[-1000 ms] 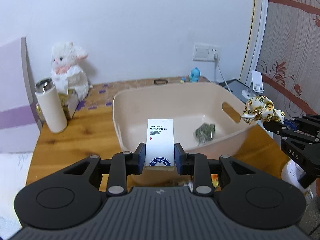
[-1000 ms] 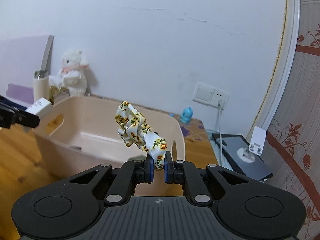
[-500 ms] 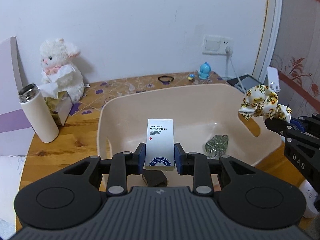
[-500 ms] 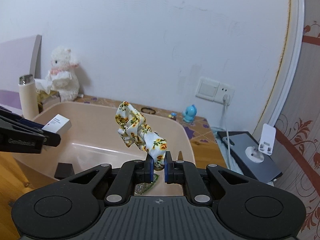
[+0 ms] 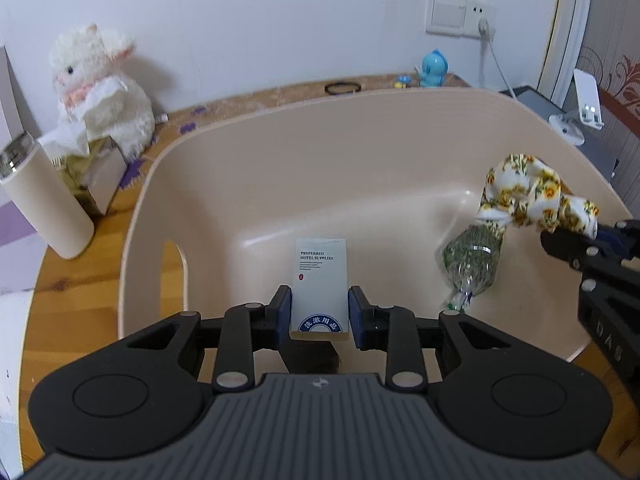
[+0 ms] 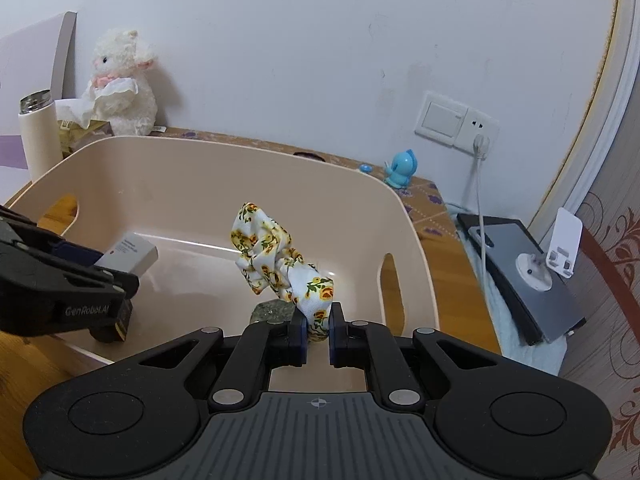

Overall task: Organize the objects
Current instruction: 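Carry scrunchie and white box over the basket and release both, then move both grippers back toward the tissue pack and star box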

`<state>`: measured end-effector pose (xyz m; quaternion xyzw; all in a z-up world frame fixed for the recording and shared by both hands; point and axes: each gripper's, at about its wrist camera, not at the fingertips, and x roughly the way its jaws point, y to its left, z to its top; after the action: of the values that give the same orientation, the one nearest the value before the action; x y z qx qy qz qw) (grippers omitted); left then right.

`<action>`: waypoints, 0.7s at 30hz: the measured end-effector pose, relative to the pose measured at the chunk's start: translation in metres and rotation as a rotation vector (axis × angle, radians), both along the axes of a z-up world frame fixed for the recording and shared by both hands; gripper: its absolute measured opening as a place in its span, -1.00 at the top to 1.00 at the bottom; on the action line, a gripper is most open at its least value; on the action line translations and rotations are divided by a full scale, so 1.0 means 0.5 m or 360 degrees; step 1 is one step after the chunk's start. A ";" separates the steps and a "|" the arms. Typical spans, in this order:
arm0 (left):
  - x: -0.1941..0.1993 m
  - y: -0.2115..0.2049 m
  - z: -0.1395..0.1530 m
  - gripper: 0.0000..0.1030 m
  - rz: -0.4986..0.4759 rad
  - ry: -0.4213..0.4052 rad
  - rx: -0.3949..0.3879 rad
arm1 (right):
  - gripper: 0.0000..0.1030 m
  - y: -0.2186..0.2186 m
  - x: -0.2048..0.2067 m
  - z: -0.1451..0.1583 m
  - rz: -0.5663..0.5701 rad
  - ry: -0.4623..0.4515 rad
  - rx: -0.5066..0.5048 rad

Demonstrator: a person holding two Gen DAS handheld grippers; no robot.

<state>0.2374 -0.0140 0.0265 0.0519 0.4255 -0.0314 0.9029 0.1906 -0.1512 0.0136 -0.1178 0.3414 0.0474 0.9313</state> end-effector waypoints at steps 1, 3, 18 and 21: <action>-0.001 0.001 -0.001 0.35 -0.0004 0.0005 -0.0004 | 0.75 0.000 0.001 0.000 -0.0004 0.0002 -0.0002; -0.005 0.003 0.004 0.35 -0.0010 0.0000 -0.0016 | 0.58 0.002 -0.003 0.002 -0.0008 -0.0009 -0.0005; -0.097 0.001 0.104 -0.44 -0.0003 -0.0205 -0.0017 | -0.70 -0.018 -0.098 0.073 -0.0030 -0.0195 0.0051; -0.122 -0.001 0.114 -0.46 -0.0019 -0.0233 -0.0007 | -0.77 -0.025 -0.123 0.083 -0.0023 -0.0217 0.0053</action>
<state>0.1763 -0.0143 0.0837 0.0545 0.3578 -0.0337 0.9316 0.1290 -0.1636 0.0552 -0.1028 0.2772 0.0383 0.9545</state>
